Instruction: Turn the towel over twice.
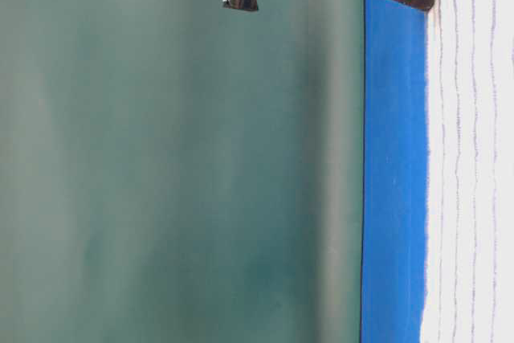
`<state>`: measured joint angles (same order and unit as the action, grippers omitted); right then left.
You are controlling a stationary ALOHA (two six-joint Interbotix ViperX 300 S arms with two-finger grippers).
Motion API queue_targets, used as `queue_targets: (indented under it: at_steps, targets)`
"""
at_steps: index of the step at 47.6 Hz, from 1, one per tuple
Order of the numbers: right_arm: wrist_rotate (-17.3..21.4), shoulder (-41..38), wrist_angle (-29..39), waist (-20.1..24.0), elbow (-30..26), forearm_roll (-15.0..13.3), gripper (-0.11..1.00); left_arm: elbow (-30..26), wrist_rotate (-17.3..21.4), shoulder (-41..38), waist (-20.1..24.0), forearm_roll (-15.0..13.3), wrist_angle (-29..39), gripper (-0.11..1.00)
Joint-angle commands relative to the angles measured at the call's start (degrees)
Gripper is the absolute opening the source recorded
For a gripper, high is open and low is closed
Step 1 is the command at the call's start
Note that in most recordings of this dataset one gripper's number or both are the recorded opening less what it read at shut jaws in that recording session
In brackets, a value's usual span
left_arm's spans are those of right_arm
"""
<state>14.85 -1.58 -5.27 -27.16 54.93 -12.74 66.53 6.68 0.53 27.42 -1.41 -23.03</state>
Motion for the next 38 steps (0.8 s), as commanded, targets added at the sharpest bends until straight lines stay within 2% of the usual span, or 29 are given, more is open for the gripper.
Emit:
queue_targets:
  at_steps: [1,12,30,38]
  targets:
    - [-0.1,0.1,0.5,-0.3,-0.4,-0.1,0.04,-0.4,0.0,0.3,0.2,0.0,0.1,0.04]
    - [0.1,1.3,0.4,-0.5,-0.4,-0.1,0.04,-2.5,-0.1,1.2,0.6,0.0,0.1,0.04]
    - [-1.6,9.4,1.9,-7.9,-3.3,-0.6,0.04,-9.3,0.1,7.2,5.3,0.0,1.8,0.04]
    - [-3.0,12.0,4.1,-9.4,-6.2,-0.7,0.04,-11.6,0.3,11.3,7.1,-0.1,2.3,0.04]
